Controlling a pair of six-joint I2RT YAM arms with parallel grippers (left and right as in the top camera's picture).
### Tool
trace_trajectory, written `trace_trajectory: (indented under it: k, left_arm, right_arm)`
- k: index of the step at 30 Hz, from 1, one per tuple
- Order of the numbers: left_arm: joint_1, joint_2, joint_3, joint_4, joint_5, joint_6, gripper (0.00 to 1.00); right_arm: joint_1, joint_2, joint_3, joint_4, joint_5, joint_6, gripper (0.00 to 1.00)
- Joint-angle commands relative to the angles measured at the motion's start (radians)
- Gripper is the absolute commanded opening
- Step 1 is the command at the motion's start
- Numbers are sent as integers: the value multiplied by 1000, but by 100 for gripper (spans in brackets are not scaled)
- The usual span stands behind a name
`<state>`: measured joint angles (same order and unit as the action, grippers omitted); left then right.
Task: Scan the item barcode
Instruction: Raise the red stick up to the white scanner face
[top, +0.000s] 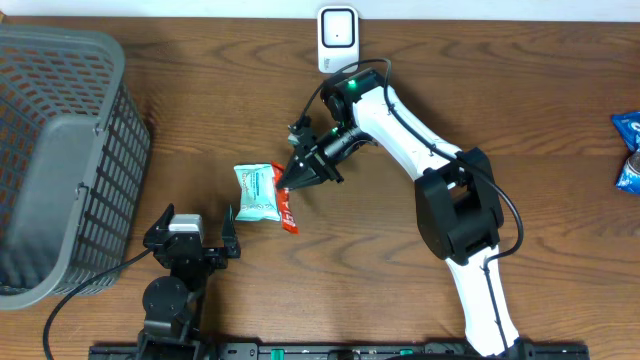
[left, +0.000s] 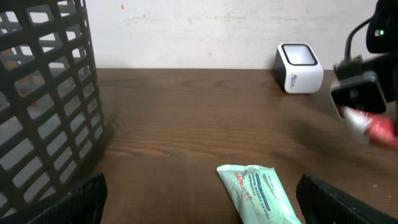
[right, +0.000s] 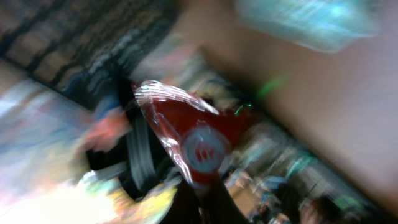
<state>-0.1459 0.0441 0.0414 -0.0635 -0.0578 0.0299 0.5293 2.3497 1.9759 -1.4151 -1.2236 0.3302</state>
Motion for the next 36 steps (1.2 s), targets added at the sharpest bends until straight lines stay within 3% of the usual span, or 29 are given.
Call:
trace_trajectory:
  k: [1,6,20,24,36]
  left_arm:
    - [1,0,-32,-13,-5,-1,98]
    - [1,0,-32,-13,-5,-1,98]
    - [1,0,-32,-13,-5,-1,98]
    - [1,0,-32,-13,-5,-1,98]
    - [1,0,-32,-13,-5,-1,98]
  right_arm:
    - [-13,-5,8,103,556,320,1]
    - [-13,-5,8,190,771,477,1]
    - [-95,-5,8,710,773,1014,1]
    - [-136,-5,8,854,867,1128,1]
    - [-217,20,8,1040,1057,1411,2]
